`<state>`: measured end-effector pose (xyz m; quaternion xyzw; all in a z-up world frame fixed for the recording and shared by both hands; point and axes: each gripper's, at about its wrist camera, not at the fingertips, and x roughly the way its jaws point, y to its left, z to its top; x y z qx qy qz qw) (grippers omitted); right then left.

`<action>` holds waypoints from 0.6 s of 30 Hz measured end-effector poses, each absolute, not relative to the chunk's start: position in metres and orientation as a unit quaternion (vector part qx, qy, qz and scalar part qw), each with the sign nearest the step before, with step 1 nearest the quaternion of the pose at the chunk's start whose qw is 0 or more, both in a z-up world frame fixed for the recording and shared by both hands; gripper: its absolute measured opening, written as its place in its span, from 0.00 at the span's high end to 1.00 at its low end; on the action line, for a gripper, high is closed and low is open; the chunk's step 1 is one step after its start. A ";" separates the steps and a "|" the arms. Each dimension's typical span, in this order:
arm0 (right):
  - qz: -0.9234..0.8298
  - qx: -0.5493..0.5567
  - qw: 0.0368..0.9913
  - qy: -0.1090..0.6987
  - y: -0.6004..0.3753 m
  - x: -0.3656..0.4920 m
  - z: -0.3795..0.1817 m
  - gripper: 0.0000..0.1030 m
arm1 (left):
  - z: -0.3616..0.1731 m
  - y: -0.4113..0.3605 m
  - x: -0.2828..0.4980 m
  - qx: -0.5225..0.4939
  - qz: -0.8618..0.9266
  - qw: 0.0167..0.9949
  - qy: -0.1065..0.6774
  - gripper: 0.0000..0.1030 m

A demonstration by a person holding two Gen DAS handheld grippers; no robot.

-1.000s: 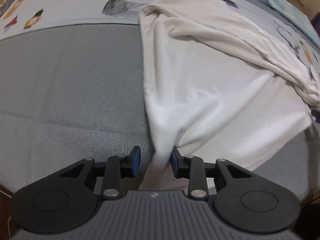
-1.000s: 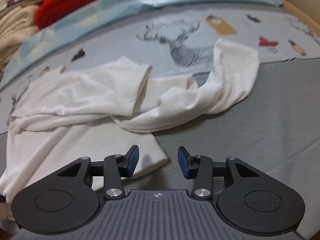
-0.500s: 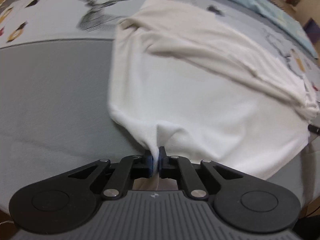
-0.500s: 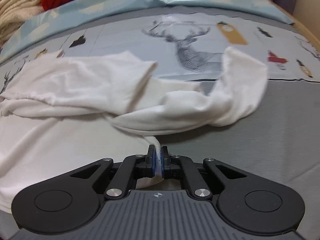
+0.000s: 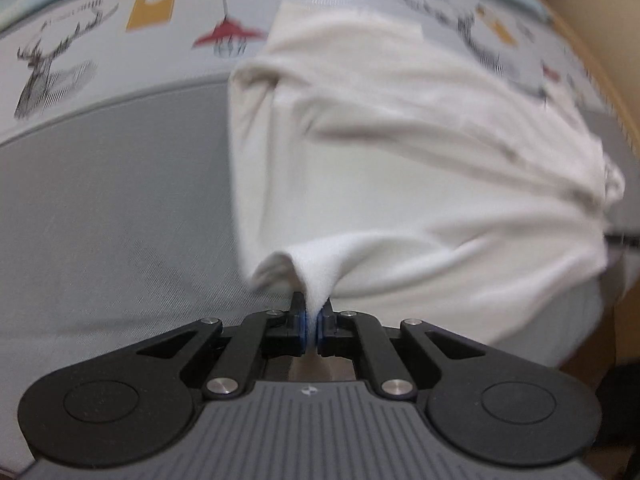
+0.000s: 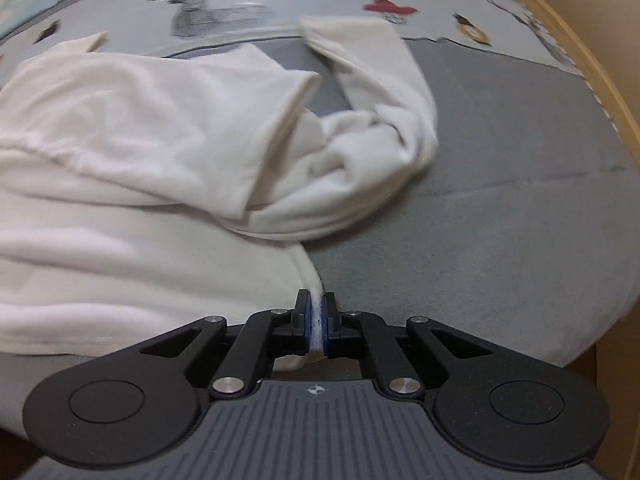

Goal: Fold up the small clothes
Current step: 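Pull the gripped hem with the left tool to spread the shirt body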

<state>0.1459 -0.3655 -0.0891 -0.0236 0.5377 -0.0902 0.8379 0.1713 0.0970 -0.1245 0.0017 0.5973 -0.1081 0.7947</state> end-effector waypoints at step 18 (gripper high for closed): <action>0.054 0.142 0.853 0.499 -0.386 0.137 -0.040 0.96 | -0.096 0.134 0.142 0.006 -0.149 0.794 0.589 0.95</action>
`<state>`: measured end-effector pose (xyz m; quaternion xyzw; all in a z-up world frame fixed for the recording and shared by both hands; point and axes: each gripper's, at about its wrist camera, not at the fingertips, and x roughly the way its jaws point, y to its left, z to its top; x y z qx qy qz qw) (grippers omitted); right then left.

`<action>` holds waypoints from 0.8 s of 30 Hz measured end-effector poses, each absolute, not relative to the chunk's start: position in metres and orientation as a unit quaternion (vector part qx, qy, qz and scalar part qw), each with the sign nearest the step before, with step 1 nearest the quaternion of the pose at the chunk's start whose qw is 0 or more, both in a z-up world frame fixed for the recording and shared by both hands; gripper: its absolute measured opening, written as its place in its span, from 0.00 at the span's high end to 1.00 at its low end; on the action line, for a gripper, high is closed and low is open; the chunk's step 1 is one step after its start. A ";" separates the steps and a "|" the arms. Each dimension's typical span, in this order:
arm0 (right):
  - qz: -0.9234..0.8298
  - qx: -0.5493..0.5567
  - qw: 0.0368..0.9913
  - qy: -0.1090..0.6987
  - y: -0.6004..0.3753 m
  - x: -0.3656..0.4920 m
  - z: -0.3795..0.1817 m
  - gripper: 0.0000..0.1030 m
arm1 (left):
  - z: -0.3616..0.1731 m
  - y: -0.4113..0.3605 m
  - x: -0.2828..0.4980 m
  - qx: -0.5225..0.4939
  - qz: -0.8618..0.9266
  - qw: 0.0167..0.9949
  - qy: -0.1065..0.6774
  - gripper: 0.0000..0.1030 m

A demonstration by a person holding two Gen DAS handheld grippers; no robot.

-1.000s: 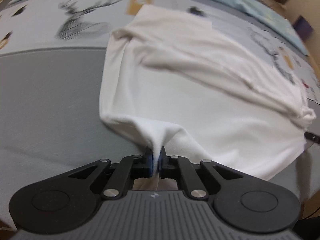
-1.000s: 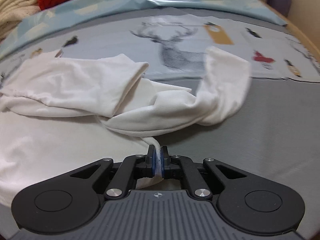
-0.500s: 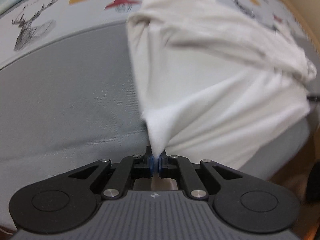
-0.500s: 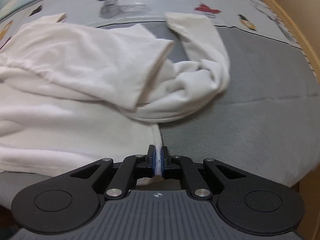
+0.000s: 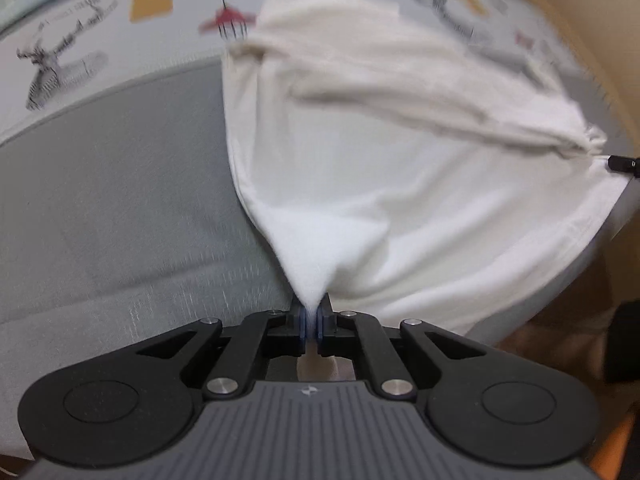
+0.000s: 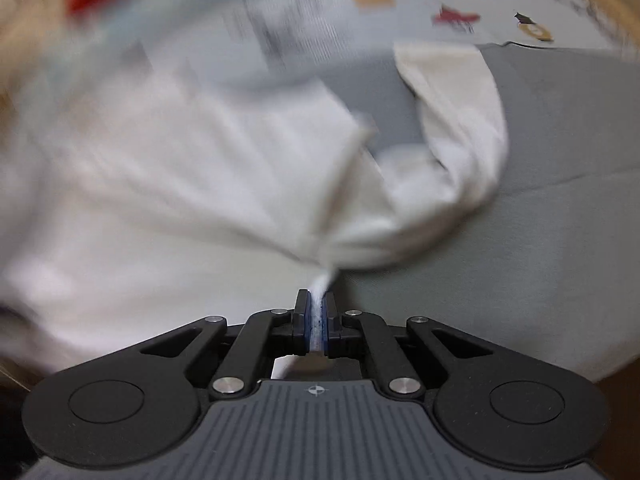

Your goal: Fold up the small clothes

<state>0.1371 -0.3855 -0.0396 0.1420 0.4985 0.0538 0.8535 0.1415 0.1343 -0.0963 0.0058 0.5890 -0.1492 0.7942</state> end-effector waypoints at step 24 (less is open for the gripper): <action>0.008 0.013 0.827 0.562 -0.378 0.131 -0.070 0.87 | -0.135 0.128 0.117 0.144 -0.106 0.734 0.655 0.69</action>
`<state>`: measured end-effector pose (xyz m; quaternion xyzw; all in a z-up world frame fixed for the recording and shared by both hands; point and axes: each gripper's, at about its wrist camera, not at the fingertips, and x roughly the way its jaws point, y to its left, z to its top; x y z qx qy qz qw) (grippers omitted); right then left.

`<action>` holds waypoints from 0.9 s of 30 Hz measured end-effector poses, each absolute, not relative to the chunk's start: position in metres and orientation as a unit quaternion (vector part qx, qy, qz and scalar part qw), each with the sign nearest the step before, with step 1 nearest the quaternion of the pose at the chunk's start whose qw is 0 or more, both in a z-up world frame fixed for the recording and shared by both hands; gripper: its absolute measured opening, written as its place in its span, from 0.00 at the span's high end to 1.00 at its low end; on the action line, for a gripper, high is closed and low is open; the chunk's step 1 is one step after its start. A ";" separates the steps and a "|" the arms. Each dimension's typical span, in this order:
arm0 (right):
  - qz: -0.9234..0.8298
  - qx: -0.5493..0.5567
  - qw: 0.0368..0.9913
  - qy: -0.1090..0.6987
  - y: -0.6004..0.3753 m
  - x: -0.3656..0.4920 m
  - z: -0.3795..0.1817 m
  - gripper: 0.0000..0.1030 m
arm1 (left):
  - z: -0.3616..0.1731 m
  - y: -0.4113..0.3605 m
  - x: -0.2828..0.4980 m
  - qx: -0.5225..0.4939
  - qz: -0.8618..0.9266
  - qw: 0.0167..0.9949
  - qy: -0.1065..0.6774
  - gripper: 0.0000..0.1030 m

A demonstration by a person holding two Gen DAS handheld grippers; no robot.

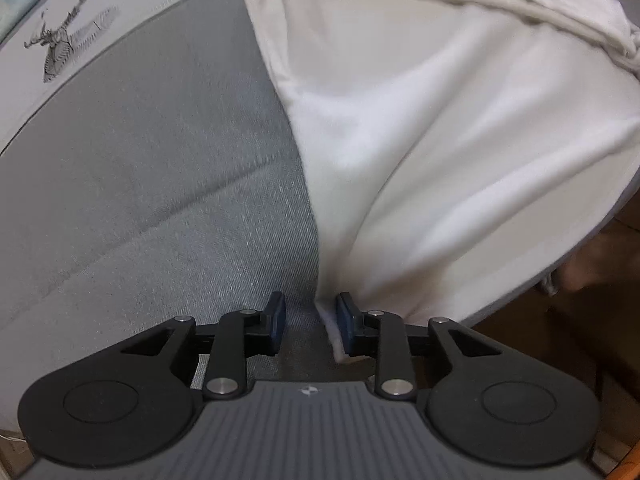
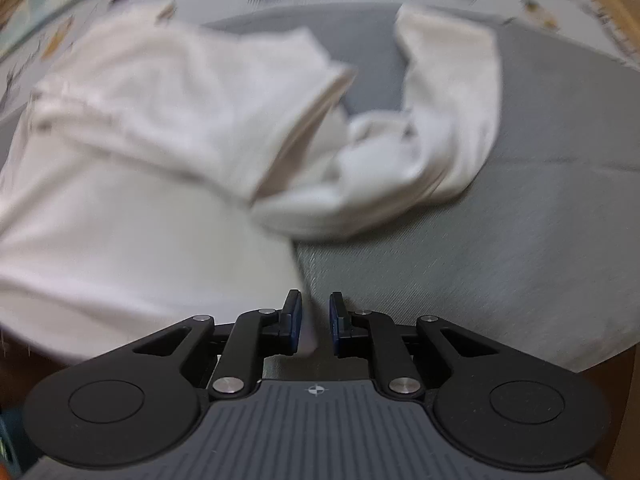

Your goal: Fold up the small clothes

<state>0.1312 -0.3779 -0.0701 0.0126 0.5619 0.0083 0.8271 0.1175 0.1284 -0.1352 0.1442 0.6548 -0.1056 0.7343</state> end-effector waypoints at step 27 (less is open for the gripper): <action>0.101 0.221 0.933 0.265 -0.353 0.153 -0.006 0.97 | -0.050 -0.040 0.183 -0.013 -0.256 0.891 0.375 0.58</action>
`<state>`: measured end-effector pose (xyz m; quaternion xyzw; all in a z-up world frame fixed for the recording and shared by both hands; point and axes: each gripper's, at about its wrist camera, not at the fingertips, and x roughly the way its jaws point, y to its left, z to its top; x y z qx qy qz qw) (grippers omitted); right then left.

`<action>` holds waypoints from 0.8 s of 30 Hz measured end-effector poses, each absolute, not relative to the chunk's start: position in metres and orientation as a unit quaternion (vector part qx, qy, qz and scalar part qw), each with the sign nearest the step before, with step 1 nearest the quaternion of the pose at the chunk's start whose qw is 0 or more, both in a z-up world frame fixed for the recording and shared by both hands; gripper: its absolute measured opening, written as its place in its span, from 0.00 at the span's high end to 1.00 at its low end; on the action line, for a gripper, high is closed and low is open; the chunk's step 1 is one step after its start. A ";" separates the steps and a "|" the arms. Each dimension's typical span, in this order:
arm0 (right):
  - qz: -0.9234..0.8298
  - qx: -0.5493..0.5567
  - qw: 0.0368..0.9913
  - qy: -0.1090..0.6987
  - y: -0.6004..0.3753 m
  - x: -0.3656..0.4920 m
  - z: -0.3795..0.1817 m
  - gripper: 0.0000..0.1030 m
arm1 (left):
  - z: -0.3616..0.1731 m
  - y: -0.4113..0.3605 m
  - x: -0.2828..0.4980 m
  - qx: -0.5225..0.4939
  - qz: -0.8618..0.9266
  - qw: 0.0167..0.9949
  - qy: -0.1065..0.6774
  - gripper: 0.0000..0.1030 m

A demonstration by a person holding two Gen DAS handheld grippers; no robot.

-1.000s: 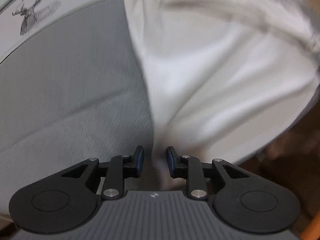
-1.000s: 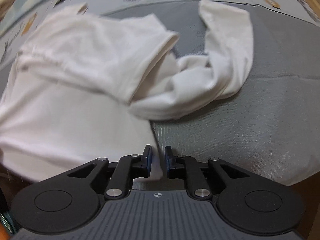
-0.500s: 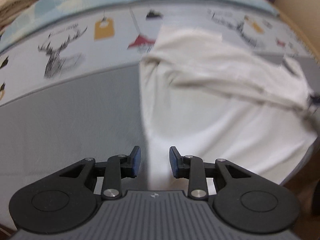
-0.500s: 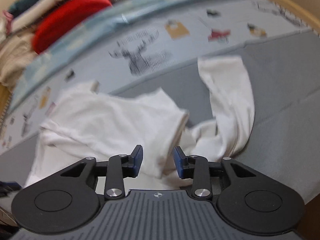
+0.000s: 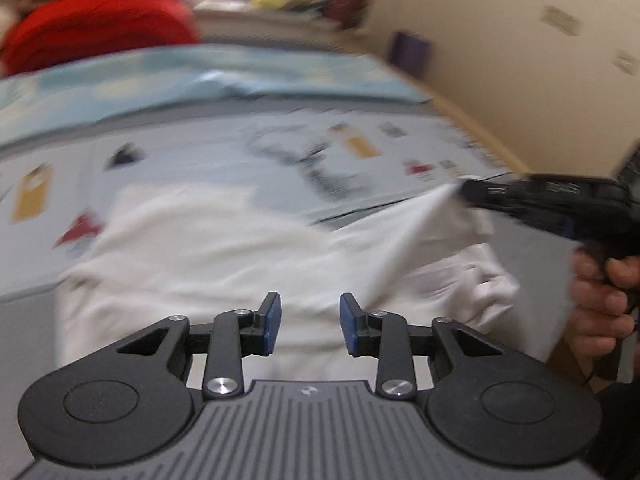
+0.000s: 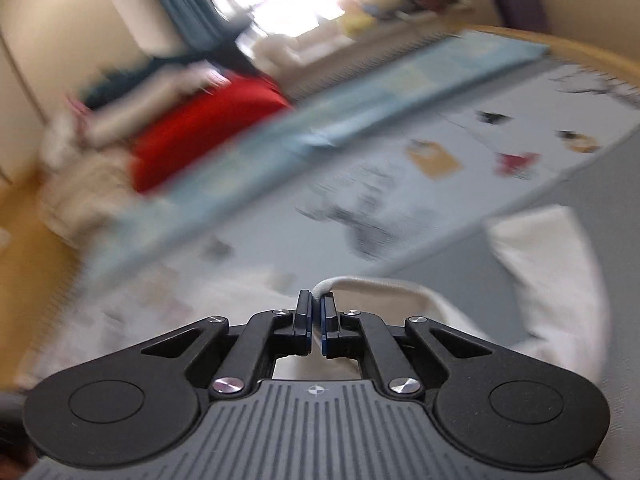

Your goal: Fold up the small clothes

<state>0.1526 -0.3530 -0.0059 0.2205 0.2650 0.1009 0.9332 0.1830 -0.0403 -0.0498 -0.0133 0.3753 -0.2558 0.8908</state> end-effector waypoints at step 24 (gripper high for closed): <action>0.072 0.188 0.952 0.232 -0.348 0.202 0.008 0.47 | -0.107 0.050 0.317 -0.037 -0.071 0.901 0.427 0.97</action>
